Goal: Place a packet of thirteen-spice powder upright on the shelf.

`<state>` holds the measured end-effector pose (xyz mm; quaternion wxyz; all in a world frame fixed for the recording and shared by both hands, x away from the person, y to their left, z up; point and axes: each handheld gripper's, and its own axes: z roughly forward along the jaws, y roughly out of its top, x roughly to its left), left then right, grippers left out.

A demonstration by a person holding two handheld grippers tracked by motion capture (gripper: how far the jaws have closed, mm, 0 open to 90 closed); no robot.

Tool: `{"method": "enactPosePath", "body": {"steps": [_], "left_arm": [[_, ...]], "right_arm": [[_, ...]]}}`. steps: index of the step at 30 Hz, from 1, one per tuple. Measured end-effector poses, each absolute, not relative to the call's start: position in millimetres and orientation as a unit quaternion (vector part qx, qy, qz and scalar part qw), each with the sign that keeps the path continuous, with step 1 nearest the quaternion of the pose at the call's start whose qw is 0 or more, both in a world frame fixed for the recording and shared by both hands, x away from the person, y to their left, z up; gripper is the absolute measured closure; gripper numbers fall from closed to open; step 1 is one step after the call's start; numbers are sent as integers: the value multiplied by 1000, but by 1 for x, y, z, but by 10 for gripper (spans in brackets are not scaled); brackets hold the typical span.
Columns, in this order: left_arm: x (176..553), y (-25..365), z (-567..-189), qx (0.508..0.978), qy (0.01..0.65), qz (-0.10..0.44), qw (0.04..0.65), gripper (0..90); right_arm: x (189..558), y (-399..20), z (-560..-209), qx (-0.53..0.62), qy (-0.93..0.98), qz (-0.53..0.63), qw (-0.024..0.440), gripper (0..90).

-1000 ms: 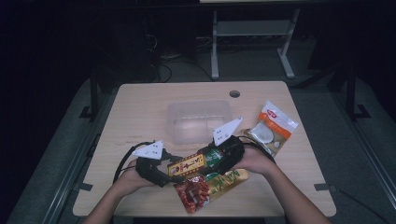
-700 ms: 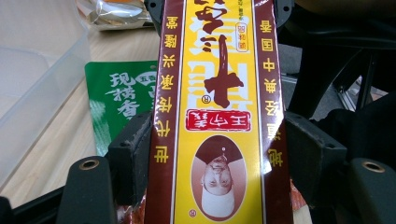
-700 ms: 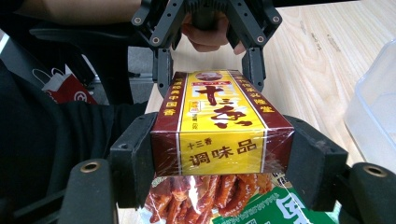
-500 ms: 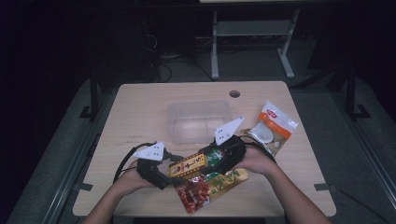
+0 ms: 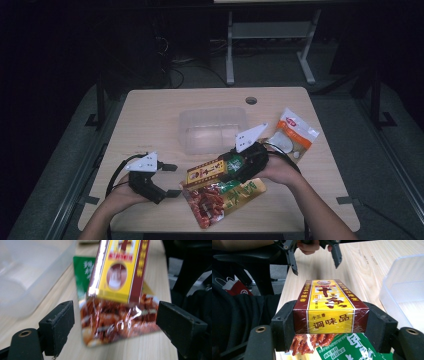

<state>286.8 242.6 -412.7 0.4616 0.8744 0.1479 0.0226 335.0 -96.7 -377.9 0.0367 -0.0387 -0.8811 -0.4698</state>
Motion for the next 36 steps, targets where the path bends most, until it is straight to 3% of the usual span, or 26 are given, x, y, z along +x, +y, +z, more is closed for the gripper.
{"method": "enactPosePath", "body": {"steps": [12, 36], "left_arm": [[262, 264, -428, 880, 183, 36, 437, 162], [270, 274, -435, 882, 205, 35, 423, 181]], "right_arm": [[346, -102, -365, -58, -886, -460, -2, 326], [402, -104, -314, -93, -894, -433, -64, 325]]}}
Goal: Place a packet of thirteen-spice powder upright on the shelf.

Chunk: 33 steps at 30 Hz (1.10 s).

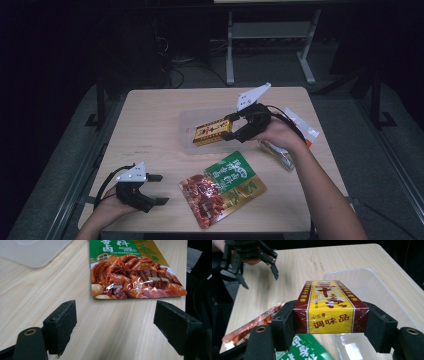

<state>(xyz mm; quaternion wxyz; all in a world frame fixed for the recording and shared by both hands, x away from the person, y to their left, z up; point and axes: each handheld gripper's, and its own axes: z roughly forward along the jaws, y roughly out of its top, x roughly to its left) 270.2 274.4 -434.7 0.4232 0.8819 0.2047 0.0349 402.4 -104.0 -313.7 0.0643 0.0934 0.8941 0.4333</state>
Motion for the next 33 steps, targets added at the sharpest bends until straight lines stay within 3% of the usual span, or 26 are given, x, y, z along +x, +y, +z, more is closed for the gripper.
{"method": "enactPosePath", "body": {"steps": [33], "left_arm": [[272, 274, -439, 884, 210, 20, 416, 188]], "right_arm": [[464, -20, -312, 73, 938, 328, 85, 324]]}}
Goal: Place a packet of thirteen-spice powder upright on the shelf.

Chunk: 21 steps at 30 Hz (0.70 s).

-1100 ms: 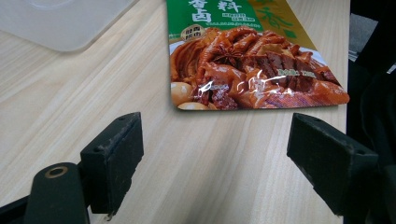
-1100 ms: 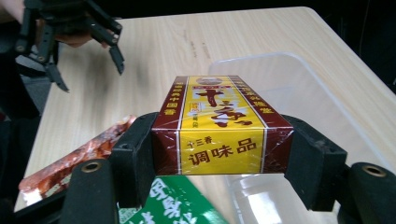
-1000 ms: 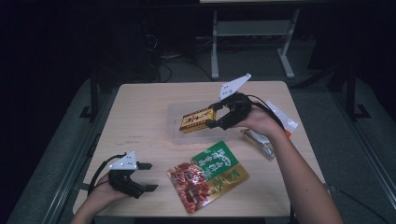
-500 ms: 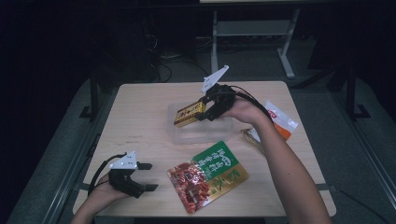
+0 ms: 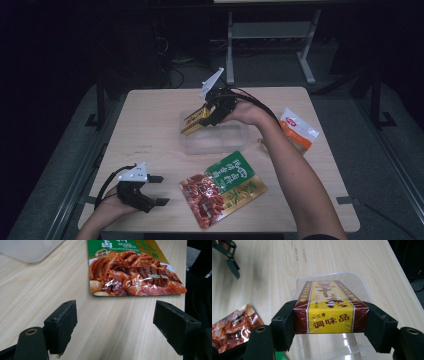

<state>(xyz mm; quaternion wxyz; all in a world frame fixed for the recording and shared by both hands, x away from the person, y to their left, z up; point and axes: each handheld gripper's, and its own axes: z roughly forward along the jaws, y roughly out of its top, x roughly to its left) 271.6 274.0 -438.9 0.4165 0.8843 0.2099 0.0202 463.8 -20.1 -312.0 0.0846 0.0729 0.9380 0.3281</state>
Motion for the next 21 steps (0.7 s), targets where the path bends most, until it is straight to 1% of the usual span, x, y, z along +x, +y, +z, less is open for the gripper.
{"method": "enactPosePath", "body": {"steps": [9, 21], "left_arm": [[272, 274, -440, 887, 209, 15, 412, 188], [272, 272, -442, 888, 208, 9, 410, 188]], "right_arm": [[470, -9, -325, 64, 946, 307, 84, 322], [473, -3, -329, 67, 945, 310, 83, 319]]}}
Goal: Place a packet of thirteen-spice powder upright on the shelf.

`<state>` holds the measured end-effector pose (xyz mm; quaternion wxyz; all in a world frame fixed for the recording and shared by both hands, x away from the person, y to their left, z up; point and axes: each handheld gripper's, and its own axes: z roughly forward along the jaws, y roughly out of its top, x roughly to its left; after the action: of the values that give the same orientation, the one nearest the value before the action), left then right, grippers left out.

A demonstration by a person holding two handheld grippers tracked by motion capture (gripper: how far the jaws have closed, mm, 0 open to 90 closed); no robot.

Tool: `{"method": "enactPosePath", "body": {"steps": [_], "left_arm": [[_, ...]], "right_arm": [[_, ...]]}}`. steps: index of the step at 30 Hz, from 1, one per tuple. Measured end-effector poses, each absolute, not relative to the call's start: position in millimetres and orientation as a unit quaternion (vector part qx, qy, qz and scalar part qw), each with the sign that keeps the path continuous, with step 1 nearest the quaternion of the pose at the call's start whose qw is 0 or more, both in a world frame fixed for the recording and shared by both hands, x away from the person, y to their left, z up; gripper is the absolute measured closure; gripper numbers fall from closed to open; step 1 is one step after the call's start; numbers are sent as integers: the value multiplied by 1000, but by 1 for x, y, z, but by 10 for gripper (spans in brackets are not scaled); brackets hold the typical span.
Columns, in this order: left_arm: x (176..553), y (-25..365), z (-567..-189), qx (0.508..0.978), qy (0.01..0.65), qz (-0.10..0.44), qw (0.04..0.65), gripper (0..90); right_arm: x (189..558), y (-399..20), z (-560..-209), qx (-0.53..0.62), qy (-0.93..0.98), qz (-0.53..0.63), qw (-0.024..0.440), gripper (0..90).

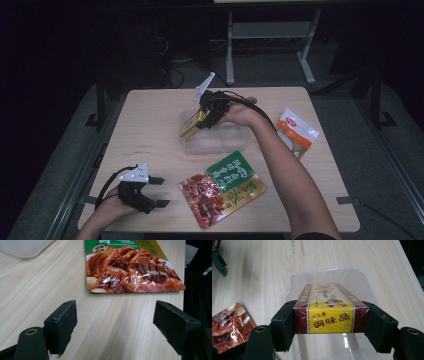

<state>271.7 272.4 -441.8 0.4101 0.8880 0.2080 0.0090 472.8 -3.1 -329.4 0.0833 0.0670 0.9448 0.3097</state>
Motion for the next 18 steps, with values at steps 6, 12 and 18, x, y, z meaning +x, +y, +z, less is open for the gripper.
{"method": "enactPosePath", "body": {"steps": [6, 12, 18], "left_arm": [[272, 272, -442, 888, 208, 7, 410, 188], [272, 272, -442, 888, 207, 6, 410, 188], [272, 272, -443, 889, 207, 3, 409, 188]], "right_arm": [[473, 1, -327, 65, 944, 312, 87, 319], [473, 6, -327, 57, 943, 315, 93, 319], [473, 9, -327, 55, 942, 318, 96, 318]]}}
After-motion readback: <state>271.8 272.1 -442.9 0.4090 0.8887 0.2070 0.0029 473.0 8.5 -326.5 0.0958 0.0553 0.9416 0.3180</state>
